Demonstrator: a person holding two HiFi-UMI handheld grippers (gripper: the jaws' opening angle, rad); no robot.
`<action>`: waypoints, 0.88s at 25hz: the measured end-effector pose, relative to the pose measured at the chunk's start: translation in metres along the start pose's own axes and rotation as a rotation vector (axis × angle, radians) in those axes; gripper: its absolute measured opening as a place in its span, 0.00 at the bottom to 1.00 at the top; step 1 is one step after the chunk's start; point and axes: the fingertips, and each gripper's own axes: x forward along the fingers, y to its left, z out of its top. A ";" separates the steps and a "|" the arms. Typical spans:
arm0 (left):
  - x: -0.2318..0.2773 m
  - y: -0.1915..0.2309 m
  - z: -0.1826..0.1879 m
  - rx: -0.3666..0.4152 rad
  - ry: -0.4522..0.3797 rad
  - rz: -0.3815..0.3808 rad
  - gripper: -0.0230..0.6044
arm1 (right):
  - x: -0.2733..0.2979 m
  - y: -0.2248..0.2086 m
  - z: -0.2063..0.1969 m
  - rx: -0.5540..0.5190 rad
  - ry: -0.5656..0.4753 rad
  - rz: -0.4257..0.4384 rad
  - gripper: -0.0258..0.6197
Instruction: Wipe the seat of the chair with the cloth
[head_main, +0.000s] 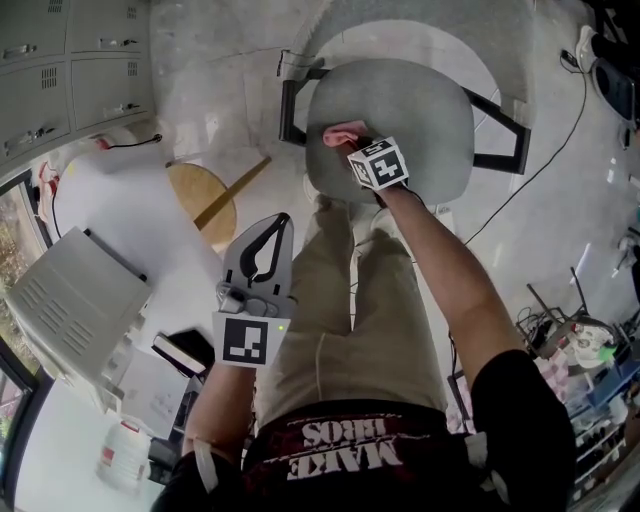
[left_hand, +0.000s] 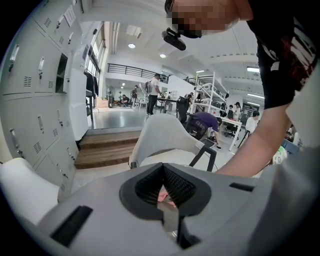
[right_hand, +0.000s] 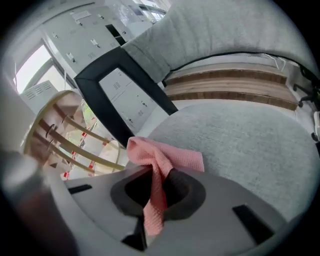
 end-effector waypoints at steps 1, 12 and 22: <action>0.000 -0.001 -0.001 0.000 0.001 0.000 0.04 | -0.003 -0.007 -0.003 0.008 -0.002 -0.004 0.09; 0.002 -0.019 0.002 0.012 -0.018 -0.030 0.04 | -0.110 -0.151 -0.072 0.197 0.008 -0.240 0.09; -0.005 -0.024 0.006 0.025 -0.038 -0.024 0.04 | -0.128 -0.148 -0.071 0.218 -0.062 -0.266 0.09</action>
